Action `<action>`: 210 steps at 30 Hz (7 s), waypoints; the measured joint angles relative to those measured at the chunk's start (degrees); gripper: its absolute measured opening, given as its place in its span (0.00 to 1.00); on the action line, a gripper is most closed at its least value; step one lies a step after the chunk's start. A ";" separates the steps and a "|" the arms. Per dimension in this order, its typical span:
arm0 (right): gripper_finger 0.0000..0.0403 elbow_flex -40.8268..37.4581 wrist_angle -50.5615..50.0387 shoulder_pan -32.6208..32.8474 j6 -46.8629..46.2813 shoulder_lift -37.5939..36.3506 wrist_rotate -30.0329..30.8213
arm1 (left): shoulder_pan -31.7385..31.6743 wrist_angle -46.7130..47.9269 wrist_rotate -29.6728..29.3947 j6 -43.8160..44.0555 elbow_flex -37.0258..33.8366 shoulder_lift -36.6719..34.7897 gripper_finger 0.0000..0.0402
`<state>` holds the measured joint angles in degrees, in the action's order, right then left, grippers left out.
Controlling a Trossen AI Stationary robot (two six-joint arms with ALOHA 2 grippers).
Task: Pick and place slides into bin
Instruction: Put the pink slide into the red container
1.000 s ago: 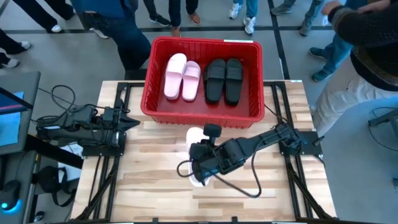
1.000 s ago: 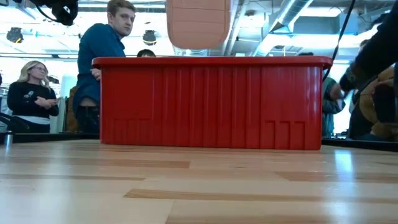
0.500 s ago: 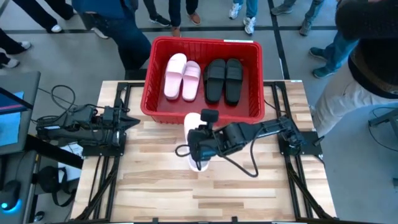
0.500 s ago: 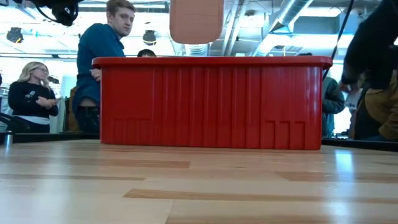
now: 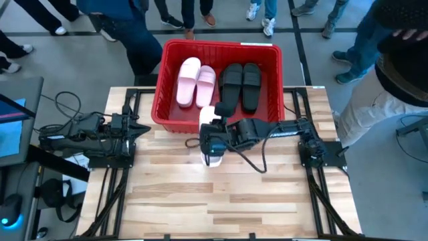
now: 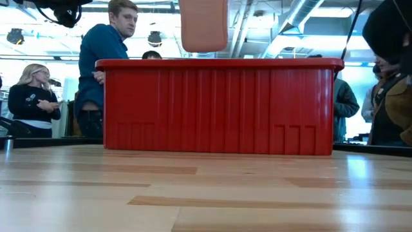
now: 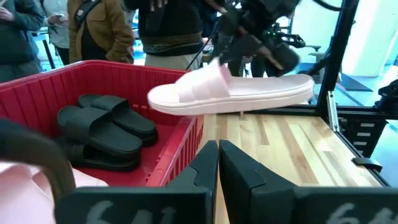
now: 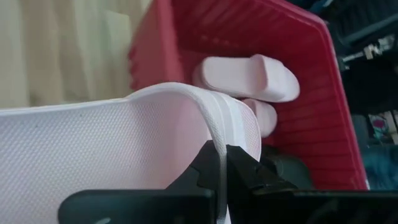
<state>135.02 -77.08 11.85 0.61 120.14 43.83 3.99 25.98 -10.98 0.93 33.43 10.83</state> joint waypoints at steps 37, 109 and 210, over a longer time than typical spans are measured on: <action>0.00 -0.66 14.83 -24.71 23.88 -3.71 -15.53 | 0.02 -0.24 -3.35 1.33 0.00 0.00 0.01; 0.00 -1.57 32.78 -47.51 25.26 12.50 -37.78 | 0.00 -1.51 -7.74 2.86 0.00 0.02 0.01; 0.27 -1.51 33.81 -44.82 29.38 17.09 -45.49 | 0.00 0.52 -8.41 4.42 0.00 0.01 0.01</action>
<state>133.51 -43.27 -32.97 30.00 137.23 -1.65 3.99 26.50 -19.39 5.34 33.43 10.84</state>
